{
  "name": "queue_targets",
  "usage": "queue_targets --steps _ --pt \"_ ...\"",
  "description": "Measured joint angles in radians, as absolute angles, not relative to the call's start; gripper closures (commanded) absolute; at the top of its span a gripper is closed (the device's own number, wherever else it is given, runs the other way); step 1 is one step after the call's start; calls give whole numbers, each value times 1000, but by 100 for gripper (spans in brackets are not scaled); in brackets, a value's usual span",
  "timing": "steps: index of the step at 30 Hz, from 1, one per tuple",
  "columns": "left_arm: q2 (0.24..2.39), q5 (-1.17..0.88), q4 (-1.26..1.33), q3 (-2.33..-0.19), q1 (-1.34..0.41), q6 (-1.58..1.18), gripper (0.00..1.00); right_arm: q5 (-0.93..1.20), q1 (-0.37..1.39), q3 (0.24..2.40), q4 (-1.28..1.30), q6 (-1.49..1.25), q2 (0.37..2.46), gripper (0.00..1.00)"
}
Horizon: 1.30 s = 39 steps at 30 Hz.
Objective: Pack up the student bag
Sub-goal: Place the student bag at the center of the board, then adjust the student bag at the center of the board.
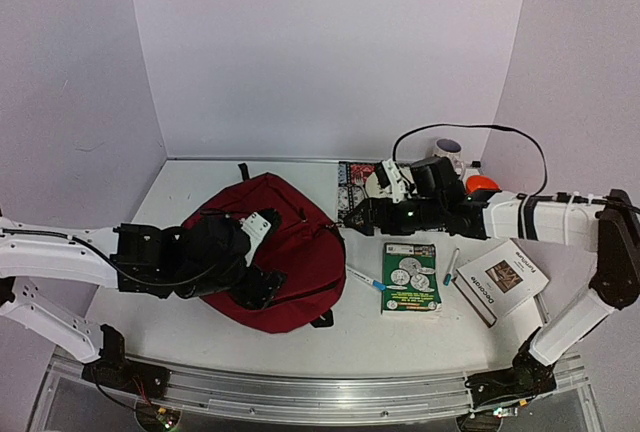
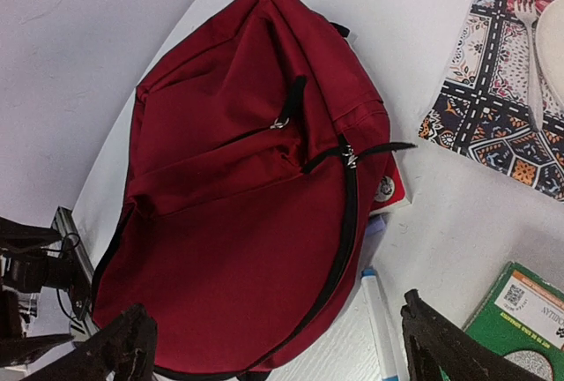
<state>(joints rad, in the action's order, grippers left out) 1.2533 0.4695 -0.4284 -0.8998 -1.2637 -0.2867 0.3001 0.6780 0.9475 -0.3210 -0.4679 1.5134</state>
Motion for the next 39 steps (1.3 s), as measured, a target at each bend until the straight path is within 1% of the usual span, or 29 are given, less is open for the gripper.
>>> queue_targets --steps 4,8,14,19,21,24,27,29,30,35,39 --pt "1192 478 -372 -888 -1206 -340 0 287 680 987 -328 -472 1609 10" --pt "1170 459 -319 -865 -1041 -407 0 271 680 1021 -329 -473 1697 11" --pt "1193 415 -286 -840 -815 -516 0 268 684 1098 -333 -473 1833 14" --pt "1257 382 -264 -816 -753 -581 1 285 693 1173 -335 -473 1954 21" --pt "1291 365 -254 -811 -746 -597 1 295 697 1198 -337 -475 1988 30" --pt "1350 338 -236 -805 -739 -613 1 311 702 1226 -337 -478 2023 50" --pt "1400 316 -225 -798 -737 -627 1 337 706 1242 -337 -474 2031 78" --pt "1421 305 -216 -791 -736 -631 1 351 708 1251 -339 -479 2031 98" --pt "1428 300 -215 -790 -736 -631 1 357 708 1254 -340 -471 2031 100" --pt "1447 290 -191 -790 -736 -630 0 370 719 1250 -337 -476 2010 100" --pt "1460 287 -180 -793 -736 -627 1 372 750 1220 -326 -477 1925 100"
